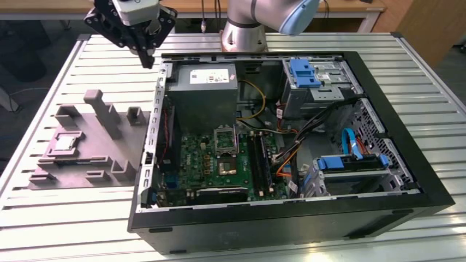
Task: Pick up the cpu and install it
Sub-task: 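Reach for the cpu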
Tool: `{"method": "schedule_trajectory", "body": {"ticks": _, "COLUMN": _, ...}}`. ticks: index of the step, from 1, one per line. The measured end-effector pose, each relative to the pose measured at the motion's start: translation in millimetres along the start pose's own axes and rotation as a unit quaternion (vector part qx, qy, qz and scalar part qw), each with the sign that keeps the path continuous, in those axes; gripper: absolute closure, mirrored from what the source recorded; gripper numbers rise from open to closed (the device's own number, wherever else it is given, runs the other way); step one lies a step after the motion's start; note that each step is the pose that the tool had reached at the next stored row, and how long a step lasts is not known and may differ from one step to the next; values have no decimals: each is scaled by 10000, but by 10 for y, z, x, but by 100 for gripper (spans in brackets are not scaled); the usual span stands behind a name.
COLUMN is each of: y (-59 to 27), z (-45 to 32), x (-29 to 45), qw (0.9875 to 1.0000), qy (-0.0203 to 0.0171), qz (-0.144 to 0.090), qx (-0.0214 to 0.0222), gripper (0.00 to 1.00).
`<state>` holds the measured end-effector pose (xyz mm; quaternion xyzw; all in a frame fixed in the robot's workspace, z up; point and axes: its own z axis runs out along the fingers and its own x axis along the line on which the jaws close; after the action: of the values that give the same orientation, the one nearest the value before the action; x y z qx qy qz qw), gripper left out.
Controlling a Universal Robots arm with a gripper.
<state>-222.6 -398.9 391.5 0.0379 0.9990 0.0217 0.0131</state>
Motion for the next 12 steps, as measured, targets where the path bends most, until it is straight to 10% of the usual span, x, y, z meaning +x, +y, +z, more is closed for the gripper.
{"method": "schedule_trajectory", "body": {"ticks": 12, "y": -3, "z": -1, "x": 44, "qw": 10000, "qy": 0, "qz": 0, "qx": 0, "gripper": 89}}
